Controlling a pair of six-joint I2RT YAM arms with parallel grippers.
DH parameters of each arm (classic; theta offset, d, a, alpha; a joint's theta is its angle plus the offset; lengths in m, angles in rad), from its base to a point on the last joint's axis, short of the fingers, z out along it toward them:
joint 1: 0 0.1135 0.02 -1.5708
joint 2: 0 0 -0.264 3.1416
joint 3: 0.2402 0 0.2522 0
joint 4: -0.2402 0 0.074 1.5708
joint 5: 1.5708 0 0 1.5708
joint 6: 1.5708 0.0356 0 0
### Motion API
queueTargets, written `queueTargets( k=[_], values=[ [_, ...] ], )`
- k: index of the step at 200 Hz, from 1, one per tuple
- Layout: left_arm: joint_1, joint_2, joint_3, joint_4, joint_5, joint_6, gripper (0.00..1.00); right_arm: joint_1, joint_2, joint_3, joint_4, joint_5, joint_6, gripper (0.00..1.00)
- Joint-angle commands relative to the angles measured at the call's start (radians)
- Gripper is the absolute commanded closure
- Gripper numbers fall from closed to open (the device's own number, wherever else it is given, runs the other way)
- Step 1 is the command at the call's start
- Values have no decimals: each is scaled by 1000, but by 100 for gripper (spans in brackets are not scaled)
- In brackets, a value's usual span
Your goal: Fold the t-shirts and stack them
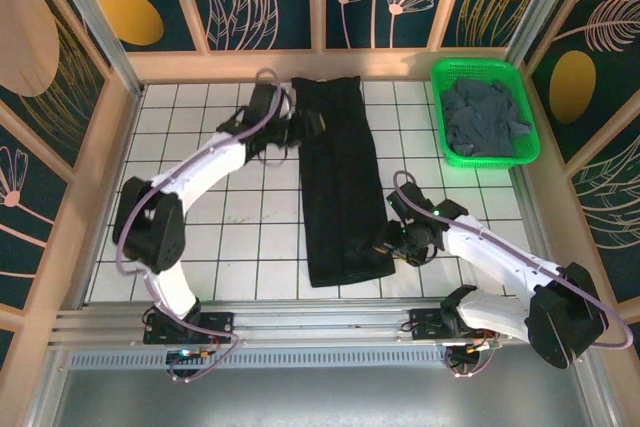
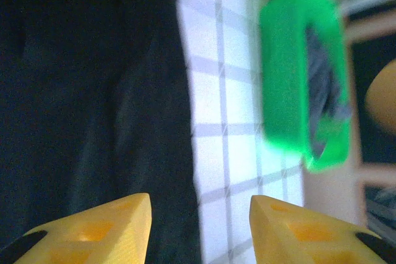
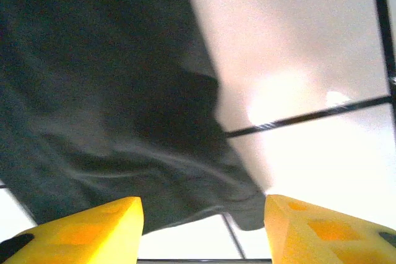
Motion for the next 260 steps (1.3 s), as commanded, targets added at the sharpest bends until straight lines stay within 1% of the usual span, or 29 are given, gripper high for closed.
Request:
queueTargets(
  k=[1,27,57,71,93,112,128,159,168,172,178,190,197,200,223,243,260],
  values=[
    [-42,-100,-246,-173,79,76,55,0,4,-52,-4,-18,-87,45],
    [-123,-228,-471,-204,149,59,55,11,78,-62,74,-33,-114,47],
    [-212,-287,-596,-185,192,-16,54,10,132,-94,145,-38,-113,55],
    [-252,-282,-616,-179,198,-55,52,11,145,-106,169,-53,-104,62],
    [-322,-270,-653,-117,207,-141,49,28,145,-113,178,-65,-95,78],
    [-367,-235,-666,-76,210,-181,48,51,128,-110,154,-73,-79,87],
    [-376,-206,-668,-49,207,-194,48,72,105,-114,136,-79,-56,92],
    [-382,-145,-632,1,225,-217,48,112,81,-127,130,-99,-14,95],
    [-384,-131,-616,-16,214,-207,52,126,79,-127,129,-101,-2,96],
    [-383,-124,-612,-25,207,-201,55,132,79,-127,128,-101,2,97],
    [-384,-120,-610,-39,195,-194,62,142,79,-125,126,-100,9,98],
    [-384,-129,-618,-75,165,-186,81,166,81,-122,114,-95,20,100],
    [-383,-146,-633,-93,150,-185,96,182,81,-120,104,-92,26,100],
    [-384,-155,-642,-97,146,-185,100,188,81,-118,99,-92,30,100],
    [-383,-244,-736,-102,170,-200,100,261,66,-110,56,-97,54,100],
    [-384,-334,-810,-28,260,-237,100,326,37,-100,37,-134,95,100],
    [-384,-402,-825,5,276,-282,100,340,8,-82,28,-151,128,100]
  ],
)
